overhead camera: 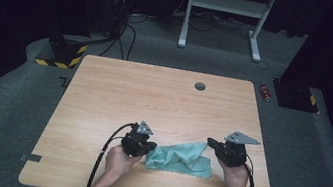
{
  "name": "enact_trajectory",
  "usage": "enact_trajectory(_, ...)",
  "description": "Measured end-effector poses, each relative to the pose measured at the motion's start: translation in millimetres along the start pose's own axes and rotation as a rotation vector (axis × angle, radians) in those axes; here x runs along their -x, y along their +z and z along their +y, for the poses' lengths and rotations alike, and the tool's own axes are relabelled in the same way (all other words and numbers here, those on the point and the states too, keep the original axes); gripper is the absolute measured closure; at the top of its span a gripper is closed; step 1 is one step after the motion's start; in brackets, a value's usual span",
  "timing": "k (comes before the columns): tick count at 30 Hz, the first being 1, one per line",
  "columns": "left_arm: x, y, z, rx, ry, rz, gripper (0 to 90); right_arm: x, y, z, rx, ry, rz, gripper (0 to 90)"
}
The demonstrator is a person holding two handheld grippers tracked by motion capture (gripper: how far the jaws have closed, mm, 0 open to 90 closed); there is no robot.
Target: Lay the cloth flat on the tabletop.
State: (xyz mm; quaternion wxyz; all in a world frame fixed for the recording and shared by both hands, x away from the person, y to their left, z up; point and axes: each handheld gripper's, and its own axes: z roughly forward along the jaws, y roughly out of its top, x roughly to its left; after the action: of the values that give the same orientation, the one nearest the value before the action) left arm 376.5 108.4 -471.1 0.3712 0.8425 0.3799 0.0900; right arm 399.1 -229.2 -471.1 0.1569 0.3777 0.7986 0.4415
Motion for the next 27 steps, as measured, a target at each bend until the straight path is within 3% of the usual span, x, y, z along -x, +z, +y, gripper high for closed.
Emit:
enact_trajectory(3, -4.8, -10.8, 3.2, 0.050, -0.019, -0.015, 89.5, 2.0, -4.2, 2.8, 0.010, -0.011, -0.008, 90.0)
enact_trajectory(6, -7.7, -17.1, 4.8, 0.064, -0.023, -0.014, 89.5, 3.4, -7.7, 5.3, 0.016, -0.012, -0.013, 90.0)
enact_trajectory(8, -8.2, -15.9, 3.6, 0.043, -0.014, -0.010, 89.4, 4.1, -9.8, 6.7, 0.017, -0.016, -0.018, 90.0)
enact_trajectory(11, -9.4, -6.4, -3.5, -0.027, -0.003, 0.006, 88.7, 4.3, -8.3, 5.2, -0.002, -0.015, -0.020, 90.0)
enact_trajectory(12, -10.5, -3.3, -6.7, -0.042, -0.018, 0.006, 87.8, 4.8, -6.2, 3.9, -0.012, -0.022, -0.022, 90.0)
enact_trajectory(16, -12.2, -2.6, -13.1, -0.027, -0.061, 0.009, 73.1, 4.9, -0.3, -1.7, -0.040, -0.021, -0.023, 90.0)
enact_trajectory(18, -8.8, -6.0, -11.3, -0.008, -0.064, 0.011, 64.1, 4.8, 0.4, -2.5, -0.043, -0.026, -0.024, 90.0)
enact_trajectory(22, -1.1, -8.1, -5.7, 0.006, -0.049, 0.012, 54.1, 4.2, -1.1, -0.8, -0.039, -0.027, -0.024, 90.0)
enact_trajectory(25, 3.5, 0.8, -4.4, -0.026, -0.029, 0.027, 54.7, 3.3, -0.1, -0.3, -0.038, -0.027, -0.024, 90.0)
enact_trajectory(27, 7.0, 8.2, -4.8, -0.045, -0.002, 0.049, 60.6, 3.3, 0.5, -0.1, -0.038, -0.036, -0.024, 90.0)
